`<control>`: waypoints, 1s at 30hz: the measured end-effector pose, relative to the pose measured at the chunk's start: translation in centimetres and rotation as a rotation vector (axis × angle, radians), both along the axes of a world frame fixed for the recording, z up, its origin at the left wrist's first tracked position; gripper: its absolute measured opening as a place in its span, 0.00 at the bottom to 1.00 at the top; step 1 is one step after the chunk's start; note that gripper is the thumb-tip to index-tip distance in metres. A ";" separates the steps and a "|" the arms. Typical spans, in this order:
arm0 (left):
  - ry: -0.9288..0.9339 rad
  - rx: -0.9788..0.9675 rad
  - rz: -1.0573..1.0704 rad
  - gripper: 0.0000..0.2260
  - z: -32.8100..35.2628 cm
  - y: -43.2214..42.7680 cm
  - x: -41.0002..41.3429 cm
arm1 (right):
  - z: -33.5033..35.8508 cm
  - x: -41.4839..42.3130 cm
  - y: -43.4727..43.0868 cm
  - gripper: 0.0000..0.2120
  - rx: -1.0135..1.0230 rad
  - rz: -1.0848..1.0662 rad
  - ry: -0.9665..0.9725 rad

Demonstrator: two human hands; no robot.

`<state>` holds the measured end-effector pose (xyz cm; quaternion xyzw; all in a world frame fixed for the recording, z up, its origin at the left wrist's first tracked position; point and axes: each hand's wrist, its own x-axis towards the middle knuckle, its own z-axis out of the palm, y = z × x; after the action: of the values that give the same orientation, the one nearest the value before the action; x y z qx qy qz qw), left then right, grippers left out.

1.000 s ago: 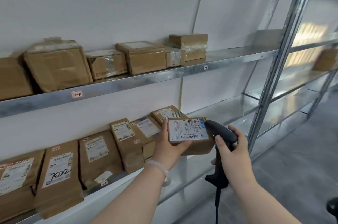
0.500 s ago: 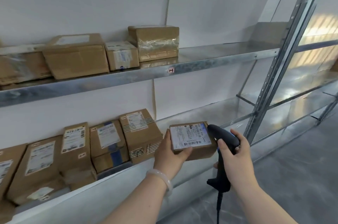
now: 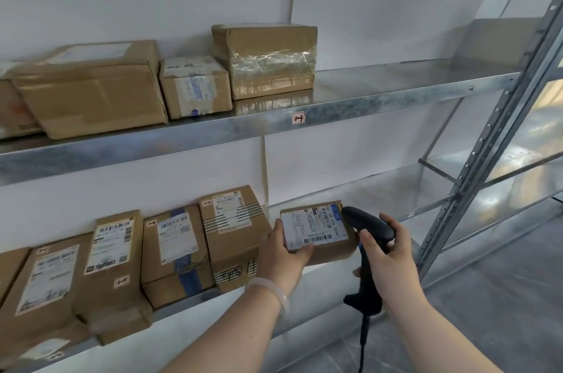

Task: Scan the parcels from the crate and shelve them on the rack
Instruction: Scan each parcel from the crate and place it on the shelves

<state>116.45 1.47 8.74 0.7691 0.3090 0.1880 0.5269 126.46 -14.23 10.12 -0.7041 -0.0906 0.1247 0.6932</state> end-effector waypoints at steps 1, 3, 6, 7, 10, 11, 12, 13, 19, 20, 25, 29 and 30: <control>-0.002 -0.019 -0.002 0.24 -0.2 0.3 0.4 | -0.3 0.4 0.4 0.19 -0.009 -0.005 -0.002; 0.010 -0.054 0.003 0.27 -0.5 0.8 1.4 | -0.9 1.2 1.1 0.19 -0.022 -0.004 -0.004; 0.019 -0.120 0.030 0.28 -0.8 1.2 2.8 | -1.7 3.0 2.0 0.18 -0.033 0.026 0.017; 0.018 -0.133 0.034 0.28 -1.0 1.4 3.4 | -2.0 3.8 2.4 0.18 -0.032 0.034 0.022; 0.027 -0.167 0.073 0.29 -1.6 2.0 5.4 | -2.9 6.5 4.1 0.18 -0.036 0.077 0.043; 0.024 -0.186 0.102 0.30 -1.7 2.1 6.3 | -3.2 7.4 4.7 0.18 -0.042 0.103 0.053; 0.014 -0.211 0.137 0.31 -1.9 2.2 7.2 | -3.5 8.3 5.2 0.18 -0.055 0.132 0.060; 0.002 -0.232 0.177 0.31 -2.0 2.3 8.2 | -3.8 9.2 5.7 0.18 -0.070 0.157 0.062; 0.030 -0.280 0.353 0.33 -4.0 3.5 12.4 | -5.7 14.0 8.2 0.20 -0.129 0.277 0.047; 0.033 -0.287 0.381 0.33 -4.4 3.7 12.7 | -6.1 14.6 8.7 0.21 -0.145 0.302 0.045; 0.111 -0.274 0.435 0.38 -6.7 4.5 13.4 | -8.2 15.9 10.6 0.20 -0.222 0.404 0.002; 0.132 -0.258 0.482 0.47 -7.7 4.8 13.6 | -8.9 16.5 11.7 0.23 -0.205 0.480 -0.049; 0.135 -0.250 0.486 0.48 -7.7 5.0 13.7 | -8.9 16.7 12.0 0.24 -0.200 0.500 -0.058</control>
<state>130.15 6.50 1.00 0.6124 0.5395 0.2176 0.5353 143.16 -2.21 1.23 -0.7282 -0.2686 0.2803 0.5648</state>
